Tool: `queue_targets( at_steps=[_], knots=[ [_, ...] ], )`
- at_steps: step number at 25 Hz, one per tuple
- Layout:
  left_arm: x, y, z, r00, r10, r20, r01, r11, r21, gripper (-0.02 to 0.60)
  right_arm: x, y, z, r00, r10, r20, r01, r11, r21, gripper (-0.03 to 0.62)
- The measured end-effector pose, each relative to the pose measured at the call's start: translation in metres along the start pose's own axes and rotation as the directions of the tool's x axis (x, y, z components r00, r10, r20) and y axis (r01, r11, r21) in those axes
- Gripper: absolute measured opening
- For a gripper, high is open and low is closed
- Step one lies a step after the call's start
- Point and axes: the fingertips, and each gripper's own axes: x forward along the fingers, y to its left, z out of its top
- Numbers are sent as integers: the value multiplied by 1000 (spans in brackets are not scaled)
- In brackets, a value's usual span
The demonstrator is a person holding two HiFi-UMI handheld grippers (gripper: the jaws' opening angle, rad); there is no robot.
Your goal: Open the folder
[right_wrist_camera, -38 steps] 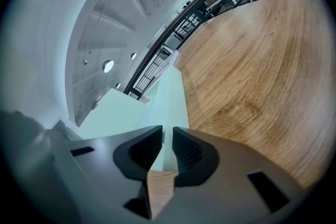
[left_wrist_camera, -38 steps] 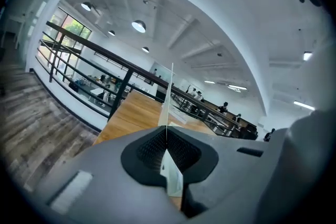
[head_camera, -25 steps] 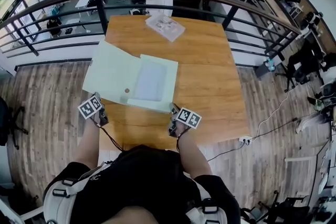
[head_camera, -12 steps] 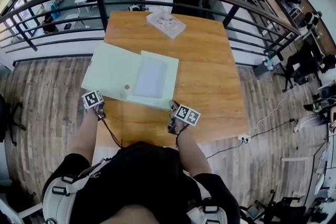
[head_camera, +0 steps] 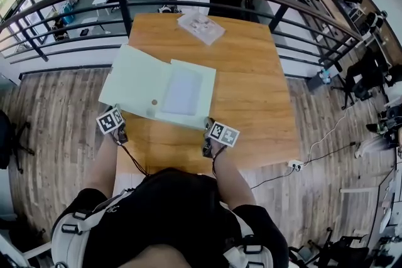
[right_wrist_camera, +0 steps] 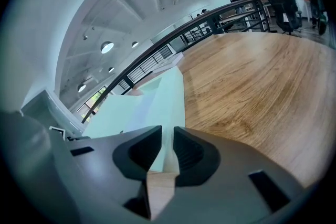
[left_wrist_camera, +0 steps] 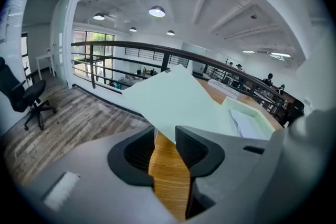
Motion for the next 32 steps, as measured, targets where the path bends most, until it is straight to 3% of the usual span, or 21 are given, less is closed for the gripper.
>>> queue_targets(
  at_steps=[5, 9, 15, 18, 21, 26, 32],
  knots=[
    [-38, -5, 26, 992, 22, 122, -32, 996, 79, 112, -11, -1, 17, 996, -36, 84, 41, 997, -59, 69],
    [-79, -9, 60, 962, 7, 275, -43, 991, 125, 112, -33, 24, 52, 978, -9, 210, 49, 981, -188, 69],
    [-144, -44, 128, 863, -46, 504, -71, 975, 211, 112, -80, 99, 121, 904, 149, 401, 34, 909, -415, 69],
    [-169, -85, 150, 805, -123, 581, -78, 948, 309, 106, -107, 141, 145, 854, 237, 464, 36, 861, -507, 69],
    [-182, -130, 154, 767, -217, 604, -49, 919, 392, 85, -133, 177, 161, 801, 315, 509, 45, 817, -575, 68],
    [-182, -184, 138, 761, -329, 559, 48, 888, 456, 25, -160, 206, 168, 737, 367, 568, 79, 787, -612, 28],
    [-181, -221, 118, 763, -414, 497, 138, 855, 500, 5, -160, 200, 156, 742, 353, 570, 107, 776, -621, 6]
  ],
)
